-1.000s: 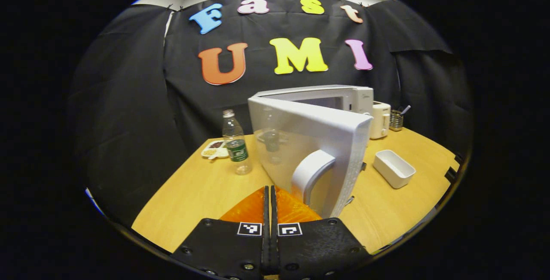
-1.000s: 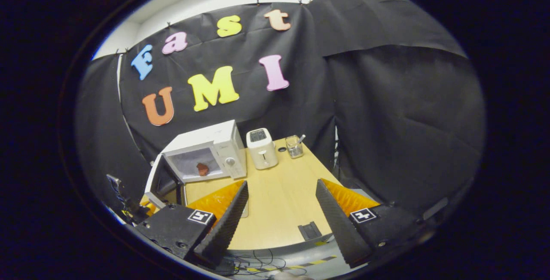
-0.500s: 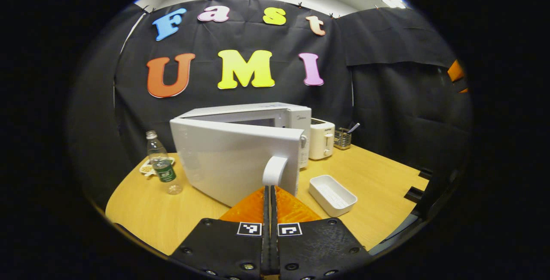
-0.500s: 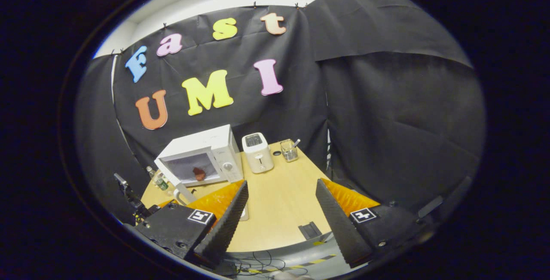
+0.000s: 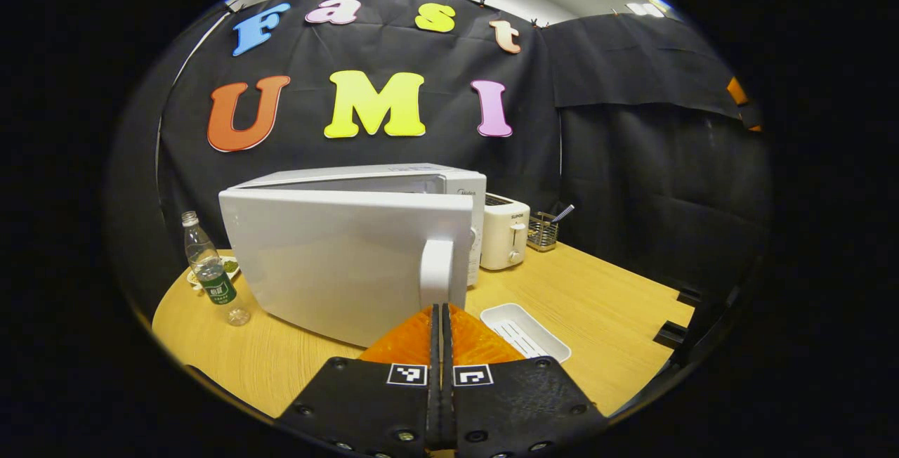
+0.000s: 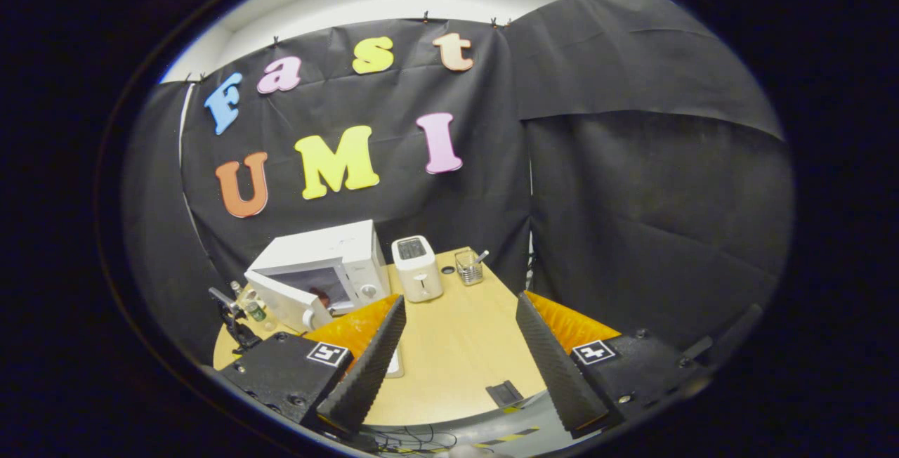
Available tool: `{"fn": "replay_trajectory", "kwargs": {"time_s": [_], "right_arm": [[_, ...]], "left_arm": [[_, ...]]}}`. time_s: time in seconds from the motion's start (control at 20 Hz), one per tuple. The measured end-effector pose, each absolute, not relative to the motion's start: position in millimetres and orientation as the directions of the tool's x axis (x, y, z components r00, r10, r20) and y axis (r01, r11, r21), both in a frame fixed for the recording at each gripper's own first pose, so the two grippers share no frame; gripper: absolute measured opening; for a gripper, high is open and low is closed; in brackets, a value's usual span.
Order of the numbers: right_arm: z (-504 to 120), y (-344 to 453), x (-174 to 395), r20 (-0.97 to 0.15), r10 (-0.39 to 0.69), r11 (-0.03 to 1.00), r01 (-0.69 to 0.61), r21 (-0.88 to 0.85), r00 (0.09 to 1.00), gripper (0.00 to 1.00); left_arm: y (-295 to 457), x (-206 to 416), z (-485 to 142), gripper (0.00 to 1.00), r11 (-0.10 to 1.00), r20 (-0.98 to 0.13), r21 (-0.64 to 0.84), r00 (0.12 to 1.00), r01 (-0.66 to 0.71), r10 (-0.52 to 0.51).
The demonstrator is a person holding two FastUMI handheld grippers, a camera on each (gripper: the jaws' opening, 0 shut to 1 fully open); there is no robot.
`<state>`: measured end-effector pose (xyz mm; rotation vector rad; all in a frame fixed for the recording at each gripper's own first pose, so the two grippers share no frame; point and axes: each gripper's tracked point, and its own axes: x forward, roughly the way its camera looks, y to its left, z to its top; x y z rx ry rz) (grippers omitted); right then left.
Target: Open the microwave oven with the left hand, put the food in, and close the microwave oven.
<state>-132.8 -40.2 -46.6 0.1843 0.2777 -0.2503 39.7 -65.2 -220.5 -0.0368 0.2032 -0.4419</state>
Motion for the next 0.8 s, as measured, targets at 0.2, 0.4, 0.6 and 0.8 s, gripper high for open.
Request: {"fn": "replay_trajectory", "kwargs": {"time_s": [0.2, 0.4, 0.6, 0.8], "right_arm": [[-52.7, -38.3, -121.7, -0.31, -0.23, 0.947, 0.286, 0.148, 0.923, 1.0], [-58.6, -39.9, -111.1, -0.333, -0.247, 0.937, 0.312, 0.156, 0.91, 1.0], [-60.5, -44.9, -102.0, -0.343, -0.272, 0.929, 0.339, 0.151, 0.899, 1.0], [-59.3, -48.6, -94.7, -0.348, -0.294, 0.921, 0.362, 0.146, 0.89, 1.0]], "left_arm": [[-51.3, 75.4, -228.8, 0.0, 0.92, -0.204, -0.081, 0.897, 0.383, -0.392], [-69.8, 94.1, -227.0, 0.0, 0.909, -0.189, -0.076, 0.889, 0.41, -0.417], [-86.1, 115.4, -229.1, 0.0, 0.902, -0.19, -0.09, 0.882, 0.422, -0.431], [-98.3, 138.1, -226.9, 0.0, 0.906, -0.183, -0.111, 0.888, 0.409, -0.423]]}}
